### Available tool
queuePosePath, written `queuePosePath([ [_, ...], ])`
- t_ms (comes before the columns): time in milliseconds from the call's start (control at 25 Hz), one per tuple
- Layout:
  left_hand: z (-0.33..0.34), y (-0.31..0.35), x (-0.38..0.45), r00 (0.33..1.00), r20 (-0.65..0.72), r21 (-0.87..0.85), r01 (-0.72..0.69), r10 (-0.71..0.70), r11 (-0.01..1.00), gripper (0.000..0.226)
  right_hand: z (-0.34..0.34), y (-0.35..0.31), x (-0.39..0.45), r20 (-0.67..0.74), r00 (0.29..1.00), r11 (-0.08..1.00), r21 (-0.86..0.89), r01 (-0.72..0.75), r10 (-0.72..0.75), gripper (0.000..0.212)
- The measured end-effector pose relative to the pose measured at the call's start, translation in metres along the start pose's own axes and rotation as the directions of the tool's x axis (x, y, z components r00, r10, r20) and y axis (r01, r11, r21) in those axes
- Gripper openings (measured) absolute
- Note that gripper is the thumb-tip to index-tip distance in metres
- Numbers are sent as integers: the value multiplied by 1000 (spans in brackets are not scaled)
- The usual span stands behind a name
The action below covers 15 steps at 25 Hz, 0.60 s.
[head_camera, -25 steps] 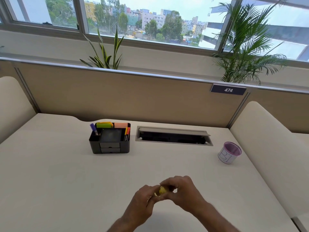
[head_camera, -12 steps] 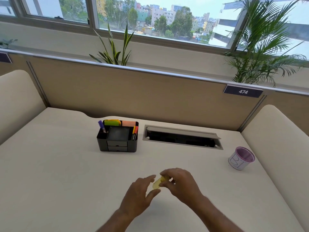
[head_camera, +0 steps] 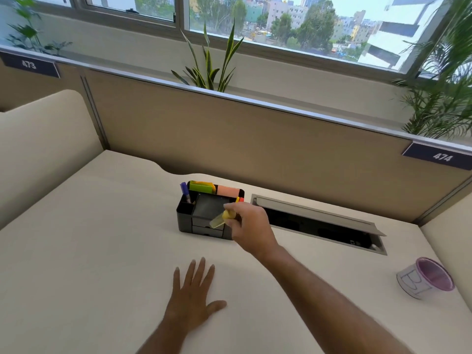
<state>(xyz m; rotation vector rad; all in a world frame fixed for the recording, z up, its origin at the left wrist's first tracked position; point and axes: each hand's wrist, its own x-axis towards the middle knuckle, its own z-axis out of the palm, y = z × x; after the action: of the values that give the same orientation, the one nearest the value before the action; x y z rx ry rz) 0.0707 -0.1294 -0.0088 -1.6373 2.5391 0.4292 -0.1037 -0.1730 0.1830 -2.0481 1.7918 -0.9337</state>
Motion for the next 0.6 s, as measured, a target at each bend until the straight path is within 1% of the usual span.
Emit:
queuePosePath([
  [120,6,0,-3,999,-43,-14,-28,27,1000,88,22,-16,40,27,999,999,-22,34,-33,32],
  [200,3,2,-4,998,-42,-17,-37,36,999,88,37,-23,60,56,998,998,-48,42,-40,30],
  [360,4,-1,-1,992,-103,-33,-69,65,997,89,65,-24,88,164,985,974,-207,89,-55,21],
  [440,5,-3,0,991,-113,-42,-74,69,996,89,79,-22,97,240,970,963,-249,103,-42,19],
  [520,4,-2,0,992,-104,-53,-76,70,996,89,90,-20,103,296,955,957,-274,95,-10,21],
  [600,4,-2,1,993,-96,-59,-76,70,995,90,101,-17,107,341,940,959,-276,69,30,29],
])
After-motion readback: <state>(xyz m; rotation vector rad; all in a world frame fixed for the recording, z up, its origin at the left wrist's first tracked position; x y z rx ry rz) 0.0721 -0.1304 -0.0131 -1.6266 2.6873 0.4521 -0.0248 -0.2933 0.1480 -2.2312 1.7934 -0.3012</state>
